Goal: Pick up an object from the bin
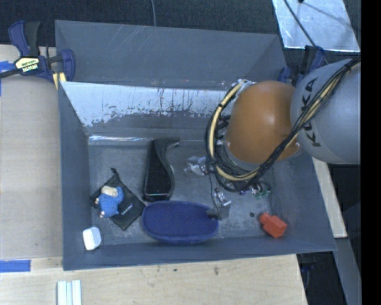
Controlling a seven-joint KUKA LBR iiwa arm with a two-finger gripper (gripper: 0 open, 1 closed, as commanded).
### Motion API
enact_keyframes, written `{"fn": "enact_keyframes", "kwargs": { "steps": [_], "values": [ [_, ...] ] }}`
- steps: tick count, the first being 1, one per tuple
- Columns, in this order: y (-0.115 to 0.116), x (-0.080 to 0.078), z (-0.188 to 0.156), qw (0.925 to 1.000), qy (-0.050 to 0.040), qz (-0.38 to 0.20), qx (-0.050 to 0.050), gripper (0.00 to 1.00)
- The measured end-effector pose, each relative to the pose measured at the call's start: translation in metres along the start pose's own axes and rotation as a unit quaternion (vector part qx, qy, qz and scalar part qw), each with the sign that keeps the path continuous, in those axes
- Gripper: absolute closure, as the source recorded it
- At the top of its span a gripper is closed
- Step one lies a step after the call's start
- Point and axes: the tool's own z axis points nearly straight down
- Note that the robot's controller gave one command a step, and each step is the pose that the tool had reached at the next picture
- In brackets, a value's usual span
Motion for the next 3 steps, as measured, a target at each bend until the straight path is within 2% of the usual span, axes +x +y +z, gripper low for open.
{"fn": "enact_keyframes", "kwargs": {
  "steps": [1,2,3],
  "values": [
    [0.015,0.026,0.054,0.9908,-0.0011,-0.135,0.003,0.0],
    [0.014,0.026,0.053,0.9909,-0.0009,-0.134,0.004,1.0],
    [-0.005,0.037,-0.075,0.9921,-0.0017,-0.125,0.003,1.0]
  ]
}}
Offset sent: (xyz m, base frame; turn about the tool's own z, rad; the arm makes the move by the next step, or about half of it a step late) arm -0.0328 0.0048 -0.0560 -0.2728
